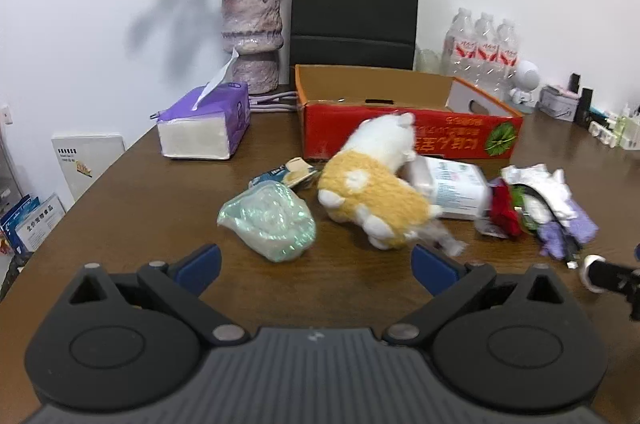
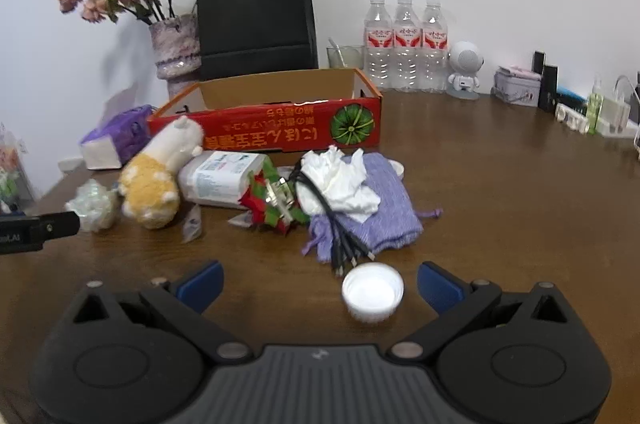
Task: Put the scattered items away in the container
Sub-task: 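Move the right tool toward the white bottle cap and the left toward the clear bag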
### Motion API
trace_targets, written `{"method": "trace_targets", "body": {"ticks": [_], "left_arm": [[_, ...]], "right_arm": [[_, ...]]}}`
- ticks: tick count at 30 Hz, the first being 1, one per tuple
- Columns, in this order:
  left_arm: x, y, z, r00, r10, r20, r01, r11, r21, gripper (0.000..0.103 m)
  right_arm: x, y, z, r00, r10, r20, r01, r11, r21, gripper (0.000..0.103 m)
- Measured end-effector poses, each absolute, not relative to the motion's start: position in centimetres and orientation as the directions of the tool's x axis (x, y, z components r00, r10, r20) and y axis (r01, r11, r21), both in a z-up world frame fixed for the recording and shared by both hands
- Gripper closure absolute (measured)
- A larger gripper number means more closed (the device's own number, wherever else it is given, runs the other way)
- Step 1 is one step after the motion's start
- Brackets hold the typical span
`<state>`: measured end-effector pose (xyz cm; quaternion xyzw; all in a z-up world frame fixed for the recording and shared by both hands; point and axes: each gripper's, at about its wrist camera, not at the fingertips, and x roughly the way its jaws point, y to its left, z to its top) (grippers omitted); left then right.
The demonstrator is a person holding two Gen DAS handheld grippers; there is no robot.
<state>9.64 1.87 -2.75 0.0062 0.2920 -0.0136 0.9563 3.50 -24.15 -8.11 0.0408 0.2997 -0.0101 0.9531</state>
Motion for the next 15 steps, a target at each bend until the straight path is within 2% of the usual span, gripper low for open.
{"method": "trace_targets", "body": {"ticks": [5, 9, 15], "left_arm": [[12.5, 3.7, -3.8, 0.797, -0.038, -0.603, 0.021, 0.999, -0.035, 0.0], [12.0, 3.2, -3.4, 0.824, -0.037, -0.565, 0.06, 0.998, 0.022, 0.0], [10.7, 3.1, -3.5, 0.83, -0.075, -0.552, 0.09, 0.996, 0.001, 0.0]], "right_arm": [[5.8, -23.4, -8.4, 0.809, -0.036, -0.587, 0.097, 0.993, 0.073, 0.0], [6.2, -22.6, -8.4, 0.81, -0.054, -0.584, 0.105, 0.993, 0.054, 0.0], [5.2, -22.8, -9.1, 0.82, -0.077, -0.567, 0.141, 0.988, 0.07, 0.0]]}}
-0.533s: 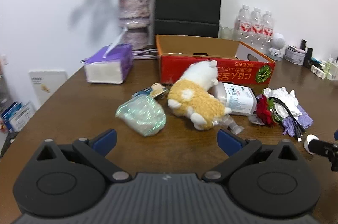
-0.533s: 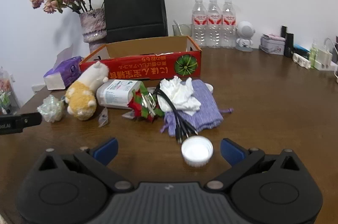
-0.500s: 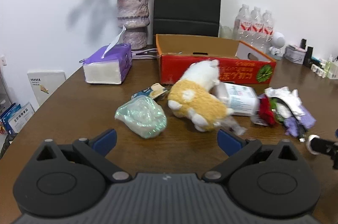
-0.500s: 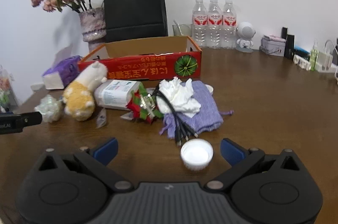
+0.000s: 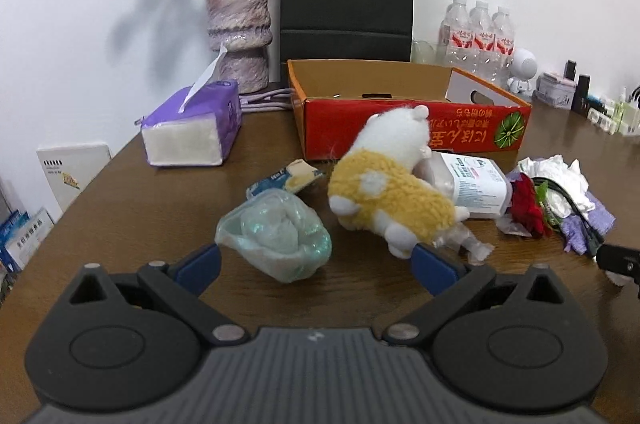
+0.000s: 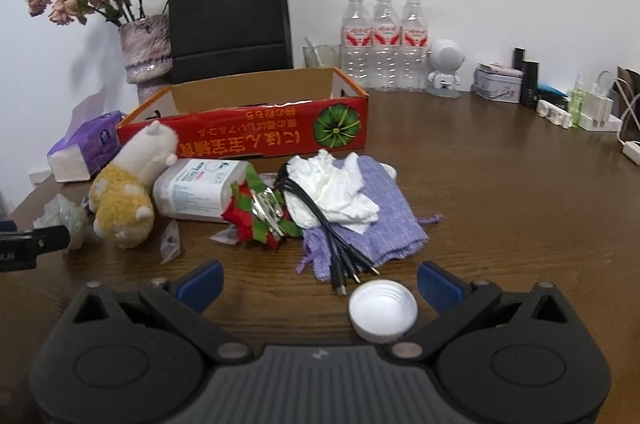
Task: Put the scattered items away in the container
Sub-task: 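Move the right tool toward the white bottle cap and the left toward the clear bag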
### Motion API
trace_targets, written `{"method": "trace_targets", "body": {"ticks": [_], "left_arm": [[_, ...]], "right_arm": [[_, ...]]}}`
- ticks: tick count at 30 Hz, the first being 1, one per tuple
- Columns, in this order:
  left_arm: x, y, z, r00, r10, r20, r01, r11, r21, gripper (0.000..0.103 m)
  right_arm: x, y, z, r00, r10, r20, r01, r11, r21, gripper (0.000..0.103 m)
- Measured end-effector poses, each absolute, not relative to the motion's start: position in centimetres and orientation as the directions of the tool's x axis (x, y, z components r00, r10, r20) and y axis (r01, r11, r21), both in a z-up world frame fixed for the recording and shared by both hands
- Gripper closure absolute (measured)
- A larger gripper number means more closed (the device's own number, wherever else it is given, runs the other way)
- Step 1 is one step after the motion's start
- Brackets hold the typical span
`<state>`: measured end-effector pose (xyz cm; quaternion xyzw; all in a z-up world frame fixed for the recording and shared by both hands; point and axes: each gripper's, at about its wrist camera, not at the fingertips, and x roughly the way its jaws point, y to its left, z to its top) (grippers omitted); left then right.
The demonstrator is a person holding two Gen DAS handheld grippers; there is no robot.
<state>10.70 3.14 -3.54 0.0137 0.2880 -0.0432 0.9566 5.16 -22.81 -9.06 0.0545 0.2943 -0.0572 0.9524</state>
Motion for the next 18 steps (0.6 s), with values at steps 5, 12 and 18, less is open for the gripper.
{"method": "trace_targets", "body": {"ticks": [5, 12, 18], "left_arm": [[9.2, 3.4, -3.2, 0.833, -0.04, -0.552, 0.039, 0.999, -0.014, 0.0], [7.6, 3.1, -2.2, 0.841, 0.025, -0.54, -0.041, 0.999, -0.018, 0.0], [7.0, 2.8, -1.5, 0.845, 0.021, -0.534, -0.04, 0.999, -0.024, 0.0]], "right_arm": [[3.8, -22.4, -9.1, 0.83, -0.071, -0.553, 0.122, 0.991, 0.057, 0.0], [3.3, -22.0, -8.8, 0.836, 0.005, -0.549, 0.033, 0.998, 0.06, 0.0], [3.0, -22.0, -8.7, 0.837, 0.03, -0.547, 0.014, 0.997, 0.077, 0.0]]}}
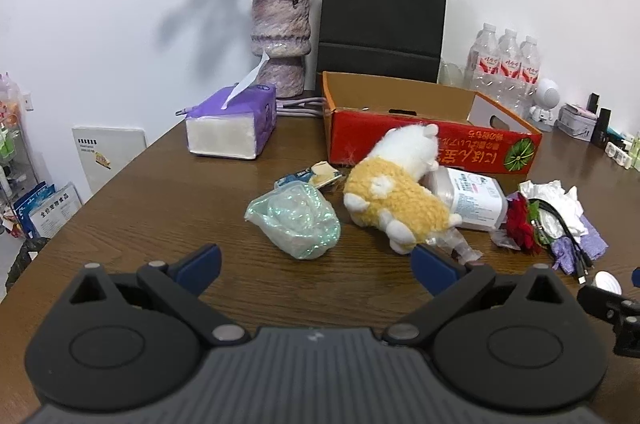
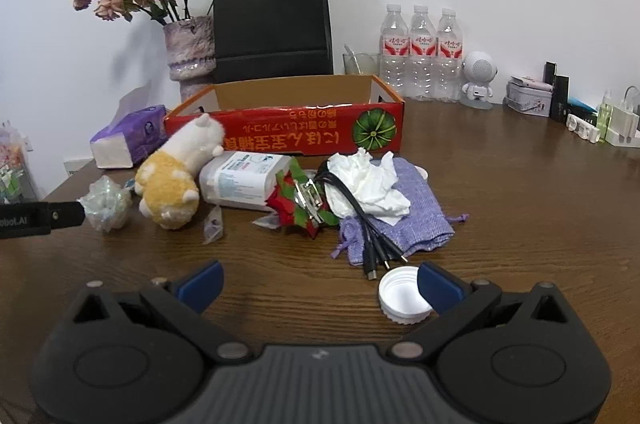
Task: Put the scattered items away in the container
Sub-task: 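Move the right tool toward the white bottle cap and the left toward the clear bag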
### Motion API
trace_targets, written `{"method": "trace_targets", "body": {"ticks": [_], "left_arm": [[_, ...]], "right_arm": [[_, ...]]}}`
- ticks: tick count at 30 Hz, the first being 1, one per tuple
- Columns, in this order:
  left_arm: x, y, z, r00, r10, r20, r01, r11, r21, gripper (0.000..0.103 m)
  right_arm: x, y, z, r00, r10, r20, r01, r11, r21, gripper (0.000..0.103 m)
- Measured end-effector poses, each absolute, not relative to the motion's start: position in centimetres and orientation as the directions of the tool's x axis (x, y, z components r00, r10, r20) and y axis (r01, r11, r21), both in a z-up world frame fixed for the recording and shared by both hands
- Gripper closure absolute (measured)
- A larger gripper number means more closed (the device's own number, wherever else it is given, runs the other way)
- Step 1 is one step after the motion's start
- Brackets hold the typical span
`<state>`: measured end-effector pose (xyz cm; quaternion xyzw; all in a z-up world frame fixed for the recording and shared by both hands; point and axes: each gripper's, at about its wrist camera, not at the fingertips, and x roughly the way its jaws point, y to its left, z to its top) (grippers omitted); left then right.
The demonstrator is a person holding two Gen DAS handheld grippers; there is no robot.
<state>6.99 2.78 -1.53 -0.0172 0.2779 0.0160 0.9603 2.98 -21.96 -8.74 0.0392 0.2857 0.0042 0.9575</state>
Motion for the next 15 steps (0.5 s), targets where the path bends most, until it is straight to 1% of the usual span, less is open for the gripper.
{"method": "trace_targets", "body": {"ticks": [9, 15], "left_arm": [[5.8, 1.6, -0.7, 0.855, -0.005, -0.519, -0.028, 0.998, -0.056, 0.0], [4.8, 1.3, -0.3, 0.848, -0.018, -0.529, -0.032, 0.996, -0.085, 0.0]], "right_arm": [[2.0, -23.2, -7.8, 0.842, 0.006, -0.54, 0.039, 0.997, 0.073, 0.0], [1.1, -24.4, -7.1, 0.836, -0.001, -0.549, 0.046, 0.997, 0.069, 0.0]]}}
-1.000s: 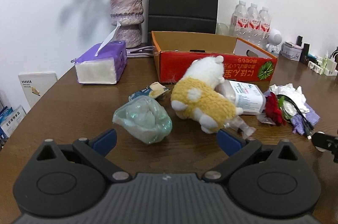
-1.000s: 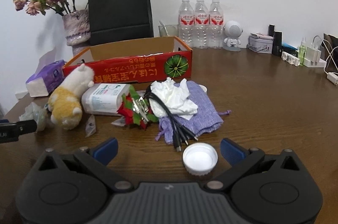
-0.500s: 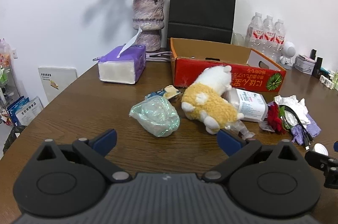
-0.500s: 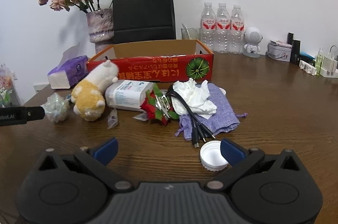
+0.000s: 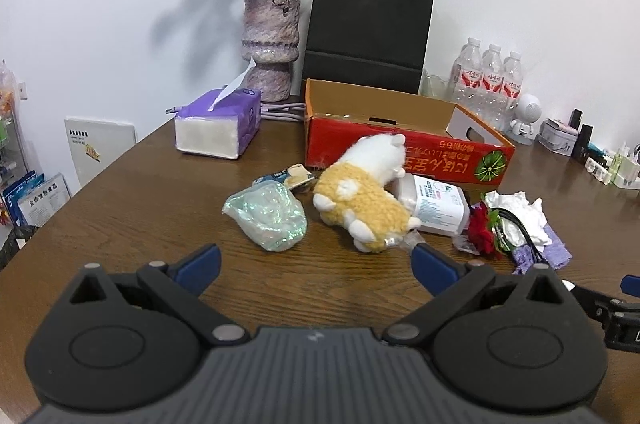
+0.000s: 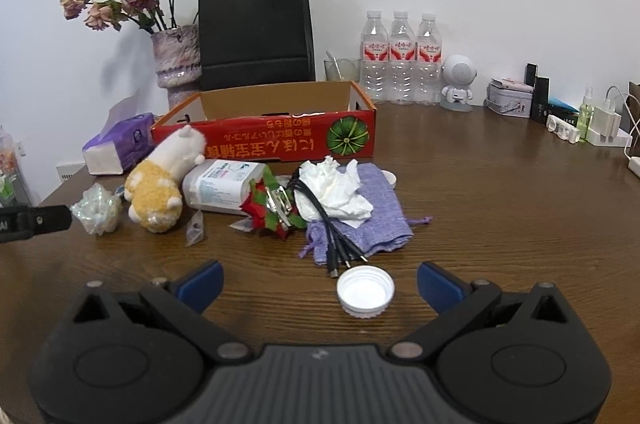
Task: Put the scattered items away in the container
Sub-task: 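Move the right tool toward the white bottle cap and the left toward the clear bag, then grasp the white bottle cap with the right tool while the left grasps the clear plastic bag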
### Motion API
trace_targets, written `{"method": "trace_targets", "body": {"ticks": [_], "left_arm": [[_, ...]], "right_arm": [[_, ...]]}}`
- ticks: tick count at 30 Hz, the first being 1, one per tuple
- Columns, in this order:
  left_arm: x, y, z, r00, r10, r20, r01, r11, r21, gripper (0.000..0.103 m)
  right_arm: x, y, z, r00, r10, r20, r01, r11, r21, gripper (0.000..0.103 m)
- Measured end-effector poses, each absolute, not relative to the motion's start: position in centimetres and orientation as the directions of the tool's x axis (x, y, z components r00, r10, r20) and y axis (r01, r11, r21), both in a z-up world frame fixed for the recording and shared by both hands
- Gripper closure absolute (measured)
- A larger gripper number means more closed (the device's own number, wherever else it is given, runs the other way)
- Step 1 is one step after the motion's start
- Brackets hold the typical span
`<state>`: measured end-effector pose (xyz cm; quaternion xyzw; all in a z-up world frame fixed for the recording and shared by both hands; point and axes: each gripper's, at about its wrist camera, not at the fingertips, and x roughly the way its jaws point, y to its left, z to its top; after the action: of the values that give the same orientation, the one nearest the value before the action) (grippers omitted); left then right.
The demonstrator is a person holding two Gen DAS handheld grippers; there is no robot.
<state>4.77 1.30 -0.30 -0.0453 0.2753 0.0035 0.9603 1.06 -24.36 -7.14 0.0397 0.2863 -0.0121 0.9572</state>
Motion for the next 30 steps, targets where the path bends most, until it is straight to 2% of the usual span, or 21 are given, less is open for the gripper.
{"method": "trace_targets", "body": {"ticks": [13, 30], "left_arm": [[4.1, 2.0, -0.9, 0.82, -0.005, -0.573, -0.051, 0.995, -0.081, 0.0], [8.3, 2.4, -4.6, 0.768, 0.029, -0.639, -0.062, 0.998, -0.029, 0.0]], "right_arm": [[-0.5, -26.3, -7.8, 0.838, 0.0, -0.546, 0.055, 0.995, 0.084, 0.0], [4.5, -27.9, -11.6, 0.769, -0.033, -0.638, 0.073, 0.997, 0.037, 0.0]]}}
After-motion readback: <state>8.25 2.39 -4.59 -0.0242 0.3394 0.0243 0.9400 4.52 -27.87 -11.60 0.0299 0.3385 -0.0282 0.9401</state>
